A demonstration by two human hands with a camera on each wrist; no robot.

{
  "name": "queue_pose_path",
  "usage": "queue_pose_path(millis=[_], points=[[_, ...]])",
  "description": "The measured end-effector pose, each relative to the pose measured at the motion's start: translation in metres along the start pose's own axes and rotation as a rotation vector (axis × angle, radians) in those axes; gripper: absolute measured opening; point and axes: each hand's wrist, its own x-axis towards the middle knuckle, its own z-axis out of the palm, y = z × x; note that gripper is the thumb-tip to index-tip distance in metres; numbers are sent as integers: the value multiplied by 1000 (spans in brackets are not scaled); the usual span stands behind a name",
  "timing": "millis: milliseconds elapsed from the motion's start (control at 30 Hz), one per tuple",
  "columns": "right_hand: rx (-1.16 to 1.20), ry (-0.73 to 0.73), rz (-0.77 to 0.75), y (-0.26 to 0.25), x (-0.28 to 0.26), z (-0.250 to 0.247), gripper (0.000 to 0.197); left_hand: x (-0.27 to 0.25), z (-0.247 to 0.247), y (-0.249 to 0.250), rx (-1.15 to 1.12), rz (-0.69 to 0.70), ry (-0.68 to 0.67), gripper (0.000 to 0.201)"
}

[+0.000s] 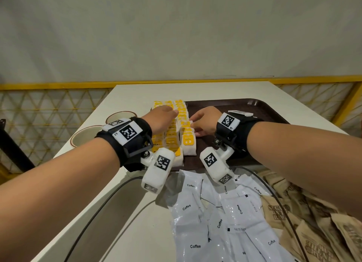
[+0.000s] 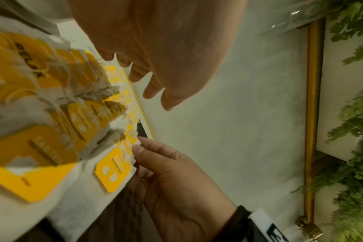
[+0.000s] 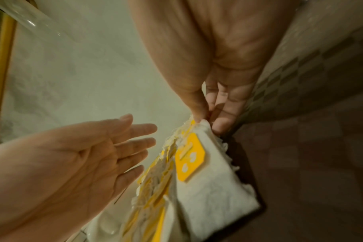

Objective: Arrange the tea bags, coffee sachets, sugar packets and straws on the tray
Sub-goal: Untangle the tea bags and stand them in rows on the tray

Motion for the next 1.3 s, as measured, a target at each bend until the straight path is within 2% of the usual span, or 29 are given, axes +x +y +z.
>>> queue_pose_path(millis=[167, 267, 467, 567, 700, 733, 800, 867, 900, 1300], points=[[-63, 48, -74, 5, -2, -3, 29, -1, 0, -3, 0, 3, 18, 51], [-112, -14, -104, 7, -8, 8, 37, -1, 0, -3, -52, -8, 34, 53], [15, -100, -114, 5, -8, 29, 56, -2, 2, -1, -70, -13, 16, 58], [4, -66, -101, 1, -18, 26, 53, -2, 1, -3, -77, 2, 14, 57], [-39, 24, -80, 0, -29, 15, 39, -2, -2, -6, -34, 28, 23, 54], [-35, 41, -76, 2, -30, 12, 34, -2, -3, -6, -18, 38, 23, 51], [-35, -6, -42, 7, -36, 8, 4, -2, -2, -7, 3, 47, 15, 48], [-67, -64, -9, 10, -41, 6, 20, -1, -1, -9, 12, 46, 10, 45], [-81, -78, -6, 12, -41, 6, 22, -1, -1, -10, 15, 44, 12, 43], [-157, -49, -75, 13, -41, 4, 29, 2, 1, -11, 108, 39, 20, 41]])
